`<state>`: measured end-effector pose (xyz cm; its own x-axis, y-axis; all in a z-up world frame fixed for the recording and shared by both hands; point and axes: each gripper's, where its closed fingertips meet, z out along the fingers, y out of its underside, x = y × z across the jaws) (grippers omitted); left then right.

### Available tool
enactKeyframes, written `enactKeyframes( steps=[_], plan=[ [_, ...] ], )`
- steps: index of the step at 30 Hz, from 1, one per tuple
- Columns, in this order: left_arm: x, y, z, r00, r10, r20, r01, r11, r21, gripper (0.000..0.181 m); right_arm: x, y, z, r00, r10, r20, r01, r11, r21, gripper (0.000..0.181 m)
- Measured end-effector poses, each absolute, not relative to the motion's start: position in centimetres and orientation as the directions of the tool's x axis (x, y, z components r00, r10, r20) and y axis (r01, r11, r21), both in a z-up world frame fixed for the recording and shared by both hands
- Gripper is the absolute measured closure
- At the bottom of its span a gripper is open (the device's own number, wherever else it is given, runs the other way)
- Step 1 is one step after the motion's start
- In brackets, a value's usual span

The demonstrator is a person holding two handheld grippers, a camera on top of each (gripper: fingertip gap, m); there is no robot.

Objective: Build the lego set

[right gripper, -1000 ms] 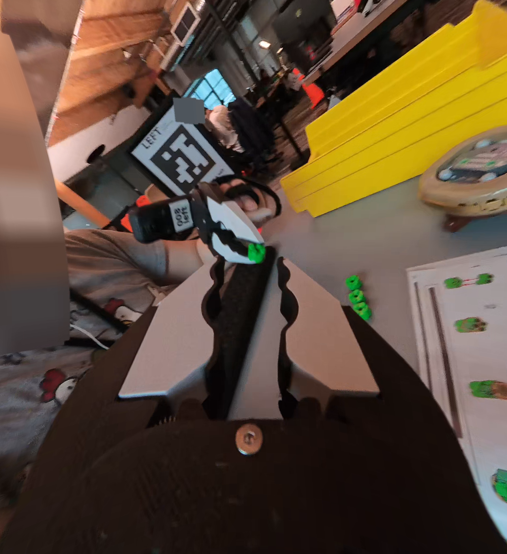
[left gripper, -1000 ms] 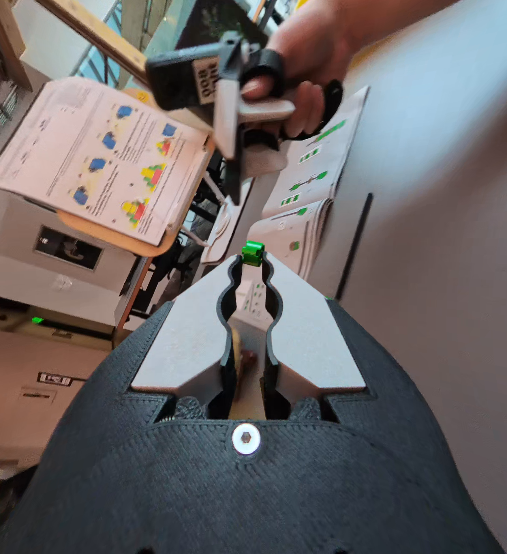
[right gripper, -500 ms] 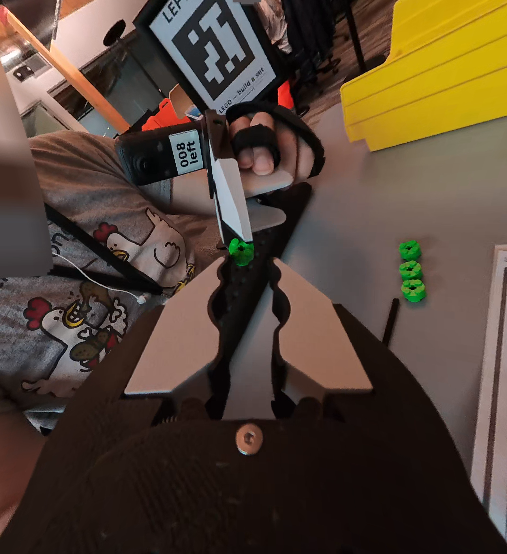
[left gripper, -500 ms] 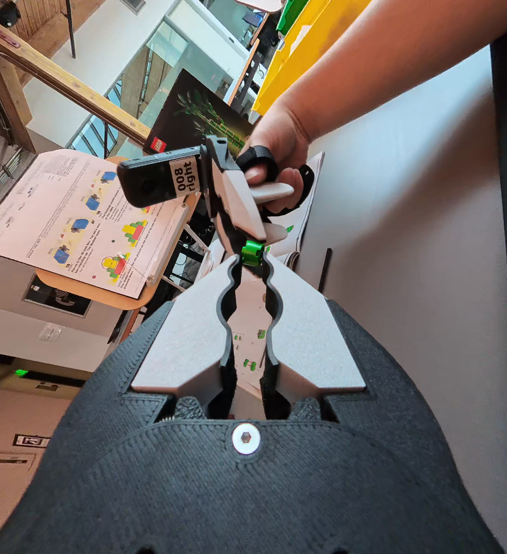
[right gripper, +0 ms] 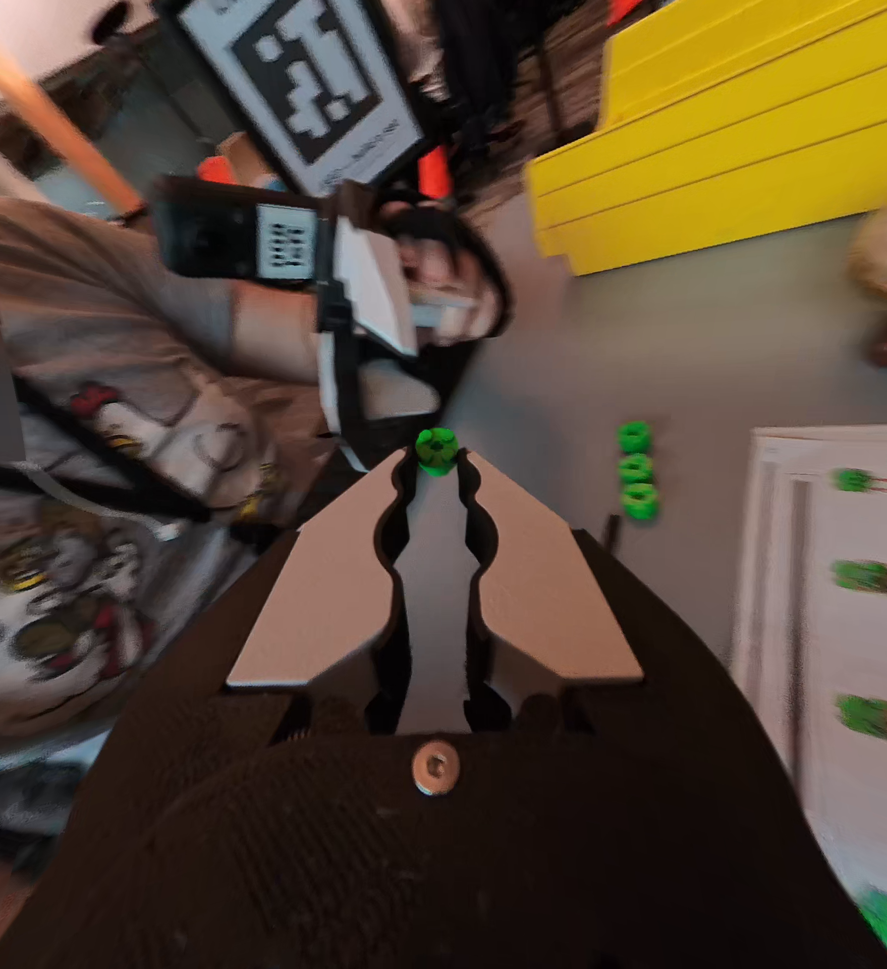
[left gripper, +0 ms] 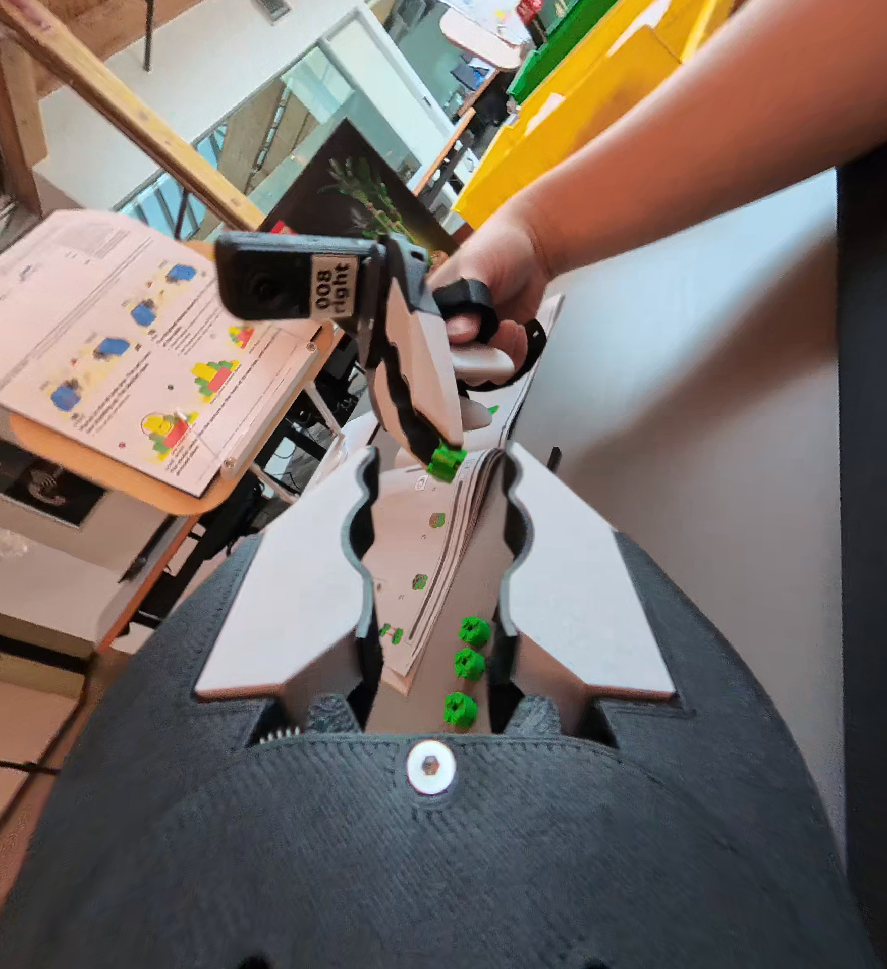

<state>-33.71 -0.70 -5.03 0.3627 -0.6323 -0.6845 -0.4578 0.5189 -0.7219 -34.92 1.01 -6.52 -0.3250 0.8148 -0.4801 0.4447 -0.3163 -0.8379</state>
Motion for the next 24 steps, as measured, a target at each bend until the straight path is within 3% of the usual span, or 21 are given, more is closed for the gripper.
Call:
enactKeyframes(
  steps=[2, 5, 8, 14, 24],
  plan=[
    [-35.0, -0.4, -4.0, 0.442, -0.646, -0.623, -0.398, 0.481, -0.781, 0.125, -35.4, 3.9, -7.8, -0.19, 0.898, -0.396, 0.415, -0.292, -0.862, 0.168],
    [-36.9, 0.0, -2.1, 0.543, -0.663, -0.516, -0.269, 0.445, -0.854, 0.128, -35.8, 6.0, -9.9, -0.081, 0.976, -0.204, 0.429, -0.151, -0.89, 0.167],
    [-38.1, 0.3, -1.2, 0.581, -0.685, -0.44, -0.186, 0.415, -0.891, 0.129, -36.5, 6.7, -12.4, -0.04, 0.997, -0.07, 0.53, -0.038, -0.847, 0.167],
    [-39.2, -0.2, 0.2, 0.592, -0.717, -0.368, -0.074, 0.407, -0.911, 0.13, -37.1, 6.5, -15.0, -0.056, 0.998, -0.036, 0.625, 0.007, -0.781, 0.167],
    [-42.4, 0.9, 1.3, 0.643, -0.73, -0.232, 0.057, 0.348, -0.936, 0.133, -37.2, 6.4, -16.1, -0.07, 0.997, -0.035, 0.644, 0.019, -0.764, 0.167]
  ],
)
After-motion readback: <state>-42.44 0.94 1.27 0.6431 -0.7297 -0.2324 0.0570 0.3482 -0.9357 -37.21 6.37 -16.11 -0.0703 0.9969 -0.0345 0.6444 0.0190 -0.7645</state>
